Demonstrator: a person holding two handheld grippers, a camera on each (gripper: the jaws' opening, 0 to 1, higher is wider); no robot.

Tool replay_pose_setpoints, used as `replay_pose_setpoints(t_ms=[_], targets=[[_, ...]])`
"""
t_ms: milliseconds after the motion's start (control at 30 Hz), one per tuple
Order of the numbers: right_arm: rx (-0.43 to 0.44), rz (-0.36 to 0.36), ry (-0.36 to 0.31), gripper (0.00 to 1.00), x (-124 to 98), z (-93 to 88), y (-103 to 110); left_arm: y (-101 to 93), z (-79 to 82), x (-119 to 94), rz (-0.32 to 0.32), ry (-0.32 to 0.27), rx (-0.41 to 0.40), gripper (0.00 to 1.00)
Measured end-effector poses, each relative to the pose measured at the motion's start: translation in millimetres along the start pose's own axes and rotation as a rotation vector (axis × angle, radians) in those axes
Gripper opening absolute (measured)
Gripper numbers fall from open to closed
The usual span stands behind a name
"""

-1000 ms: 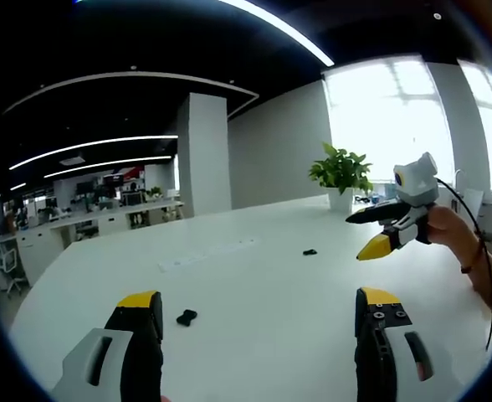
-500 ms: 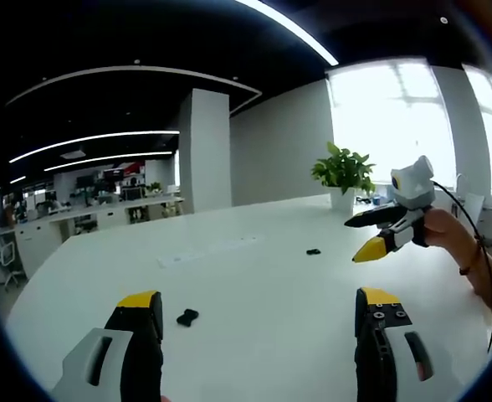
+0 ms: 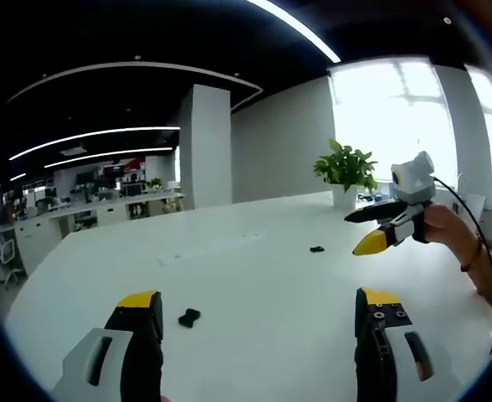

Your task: Snap the two parts of the plastic buckle together until the buckle closes and remains connected.

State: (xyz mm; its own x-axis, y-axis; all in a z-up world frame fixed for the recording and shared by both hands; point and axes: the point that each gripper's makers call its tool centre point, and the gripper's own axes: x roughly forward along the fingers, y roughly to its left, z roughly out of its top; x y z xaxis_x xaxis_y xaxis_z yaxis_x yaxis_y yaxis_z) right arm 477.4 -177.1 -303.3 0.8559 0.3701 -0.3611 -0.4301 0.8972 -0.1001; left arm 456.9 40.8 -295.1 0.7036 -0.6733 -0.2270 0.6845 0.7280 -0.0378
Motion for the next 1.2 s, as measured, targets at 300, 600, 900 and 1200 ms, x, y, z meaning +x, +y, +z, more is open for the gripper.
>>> replay_pose_setpoints(t_ms=[300, 600, 900, 1200], targets=[[0.012, 0.014, -0.002, 0.96, 7, 3.3, 0, 1.9, 4.9, 8, 0.000, 0.000, -0.007, 0.97], [-0.005, 0.011, -0.009, 0.96, 8, 10.6, -4, 4.3, 0.0, 14, -0.002, 0.014, -0.023, 0.97], [-0.005, 0.003, -0.001, 0.96, 9, 9.9, -6, 7.8, -3.1, 13, 0.014, 0.022, -0.024, 0.97], [0.000, 0.003, -0.018, 0.94, 12, 12.8, -7, 2.6, 3.2, 14, 0.011, 0.012, -0.019, 0.97]])
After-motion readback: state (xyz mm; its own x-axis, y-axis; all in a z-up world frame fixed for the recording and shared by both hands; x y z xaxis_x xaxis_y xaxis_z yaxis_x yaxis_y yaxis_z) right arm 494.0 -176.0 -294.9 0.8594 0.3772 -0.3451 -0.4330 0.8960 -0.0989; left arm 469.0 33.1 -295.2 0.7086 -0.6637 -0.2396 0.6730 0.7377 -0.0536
